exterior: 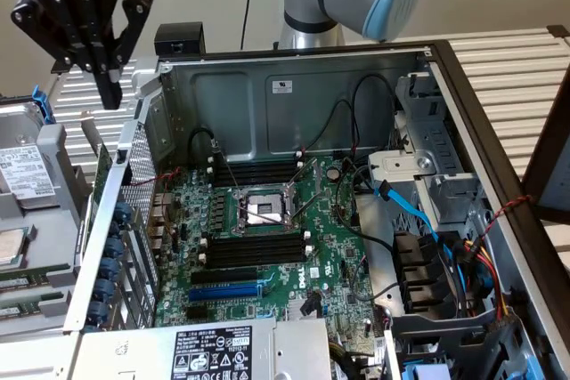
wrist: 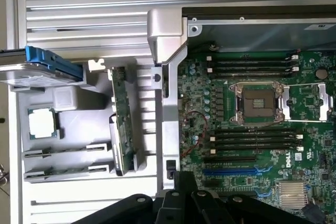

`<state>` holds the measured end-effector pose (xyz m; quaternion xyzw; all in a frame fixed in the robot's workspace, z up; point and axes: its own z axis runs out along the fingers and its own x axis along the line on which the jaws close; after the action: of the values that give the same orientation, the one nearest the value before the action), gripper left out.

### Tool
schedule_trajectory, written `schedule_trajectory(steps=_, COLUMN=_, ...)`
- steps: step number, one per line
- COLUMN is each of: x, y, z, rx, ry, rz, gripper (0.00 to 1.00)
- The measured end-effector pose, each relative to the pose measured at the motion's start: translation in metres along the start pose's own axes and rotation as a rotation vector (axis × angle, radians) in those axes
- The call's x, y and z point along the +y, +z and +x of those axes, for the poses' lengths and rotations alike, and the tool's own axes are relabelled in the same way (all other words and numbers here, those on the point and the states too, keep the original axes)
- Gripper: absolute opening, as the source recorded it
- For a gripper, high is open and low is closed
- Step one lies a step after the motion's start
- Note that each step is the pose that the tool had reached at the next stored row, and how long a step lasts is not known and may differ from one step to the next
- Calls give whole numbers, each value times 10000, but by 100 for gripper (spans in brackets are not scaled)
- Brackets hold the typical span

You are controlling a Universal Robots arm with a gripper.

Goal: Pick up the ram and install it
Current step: 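Reach for the ram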

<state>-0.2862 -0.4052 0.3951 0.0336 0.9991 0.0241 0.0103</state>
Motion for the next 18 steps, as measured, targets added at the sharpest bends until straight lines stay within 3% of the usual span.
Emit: schedule_trajectory(steps=18, x=-139, y=-22, z=814, rx=0, ry=1, rz=0, gripper=10)
